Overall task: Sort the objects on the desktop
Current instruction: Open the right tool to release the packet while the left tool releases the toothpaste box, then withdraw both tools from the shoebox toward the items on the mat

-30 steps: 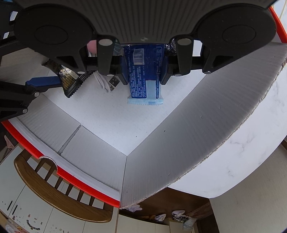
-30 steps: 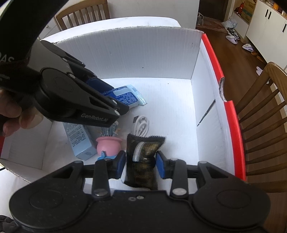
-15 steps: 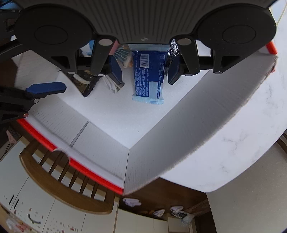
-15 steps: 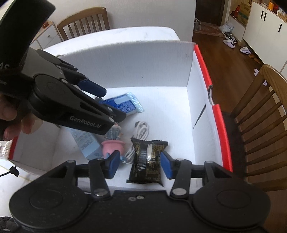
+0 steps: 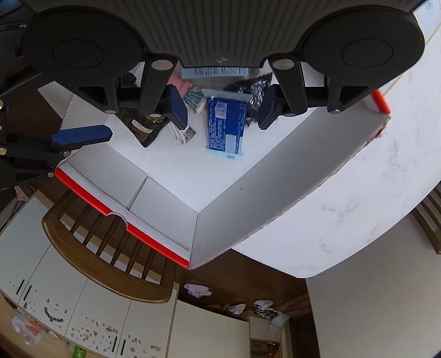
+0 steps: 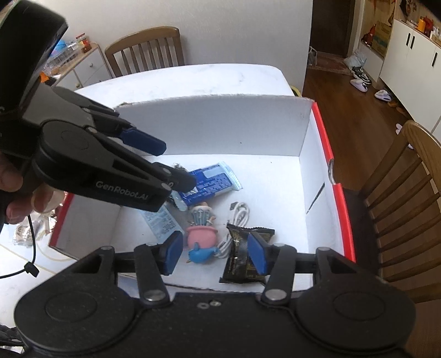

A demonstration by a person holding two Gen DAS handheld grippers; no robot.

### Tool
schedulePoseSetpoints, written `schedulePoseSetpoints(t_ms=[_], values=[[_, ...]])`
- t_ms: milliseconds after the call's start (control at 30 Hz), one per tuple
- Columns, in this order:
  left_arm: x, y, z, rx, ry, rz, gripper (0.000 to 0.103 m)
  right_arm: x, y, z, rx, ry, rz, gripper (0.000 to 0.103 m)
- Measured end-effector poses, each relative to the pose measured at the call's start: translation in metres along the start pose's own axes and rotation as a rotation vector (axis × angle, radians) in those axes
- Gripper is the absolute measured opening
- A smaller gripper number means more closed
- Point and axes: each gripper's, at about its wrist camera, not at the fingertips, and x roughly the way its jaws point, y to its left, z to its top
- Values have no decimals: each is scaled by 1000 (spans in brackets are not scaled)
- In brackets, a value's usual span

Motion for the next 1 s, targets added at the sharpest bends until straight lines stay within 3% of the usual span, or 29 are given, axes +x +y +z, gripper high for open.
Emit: schedulePoseSetpoints(t_ms=[267,367,400,567,667,1000], values=[[-26,5,-18,-26,-37,-11,55,-15,10,-1,-17,-23,7,54],[-36,7,-24,-36,-56,-13,55,-18,12,-2,-14,-35,8,60],[-39,7,-27,-41,-61,-16,57,-20,13,-2,-12,-41,7,65],[-54,8,-37,-44,-89,-26,65,-25,19,-2,-6,-62,0,67],[-61,7,-43,-43,-99,-33,76,-28,23,-3,-5,-71,2,70],[-88,20,-68,-88,-148,-47,88,-39,48,-8,-27,-103,-2,85]])
